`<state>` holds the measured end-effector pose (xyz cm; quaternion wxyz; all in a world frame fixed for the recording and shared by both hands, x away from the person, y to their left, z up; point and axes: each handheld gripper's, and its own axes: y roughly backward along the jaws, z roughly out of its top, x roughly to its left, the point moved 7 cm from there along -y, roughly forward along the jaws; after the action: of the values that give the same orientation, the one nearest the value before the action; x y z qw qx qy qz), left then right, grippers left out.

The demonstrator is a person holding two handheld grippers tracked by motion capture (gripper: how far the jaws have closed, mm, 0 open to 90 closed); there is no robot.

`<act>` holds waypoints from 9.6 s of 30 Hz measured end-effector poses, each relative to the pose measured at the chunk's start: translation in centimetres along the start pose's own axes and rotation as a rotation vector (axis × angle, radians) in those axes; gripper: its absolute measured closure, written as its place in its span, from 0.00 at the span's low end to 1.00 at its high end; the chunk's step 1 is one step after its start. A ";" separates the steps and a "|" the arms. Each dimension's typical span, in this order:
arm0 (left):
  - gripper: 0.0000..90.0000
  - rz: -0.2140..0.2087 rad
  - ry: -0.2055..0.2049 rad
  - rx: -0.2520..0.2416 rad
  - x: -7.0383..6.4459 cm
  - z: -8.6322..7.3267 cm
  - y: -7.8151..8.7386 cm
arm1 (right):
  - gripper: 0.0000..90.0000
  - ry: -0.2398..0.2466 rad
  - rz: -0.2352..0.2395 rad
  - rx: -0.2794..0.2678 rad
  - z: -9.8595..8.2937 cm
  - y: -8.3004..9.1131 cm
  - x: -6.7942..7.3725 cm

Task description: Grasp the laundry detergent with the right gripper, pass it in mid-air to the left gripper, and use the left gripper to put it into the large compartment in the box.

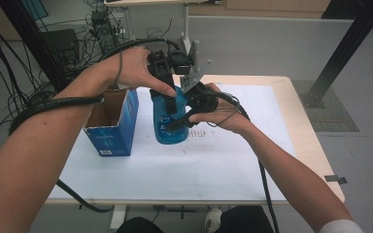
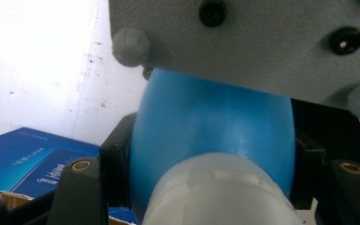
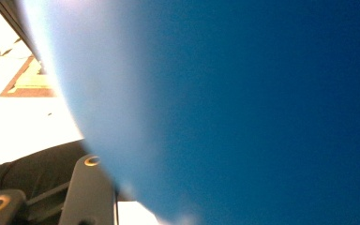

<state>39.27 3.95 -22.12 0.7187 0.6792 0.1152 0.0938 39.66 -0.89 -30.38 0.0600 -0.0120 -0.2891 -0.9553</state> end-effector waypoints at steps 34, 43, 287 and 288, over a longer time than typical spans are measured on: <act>0.41 0.004 -0.013 0.033 -0.3 -0.4 -0.5 | 0.47 0.001 0.009 0.014 -0.3 -0.6 0.4; 0.41 -0.002 -0.010 0.044 -0.4 -0.5 -0.7 | 0.47 0.002 0.013 0.015 -0.5 -0.8 0.6; 0.41 0.149 1.330 -0.076 11.9 -17.1 -10.9 | 0.08 -0.286 -0.309 0.489 -12.9 14.2 4.4; 0.41 0.153 1.331 -0.081 11.9 -17.1 -10.9 | 0.08 -0.286 -0.309 0.488 -12.9 14.2 4.4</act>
<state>45.44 23.07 -34.32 0.5106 0.4552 0.4819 0.5476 37.18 -20.27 -33.03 -0.1261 -0.0873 -0.5137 -0.8442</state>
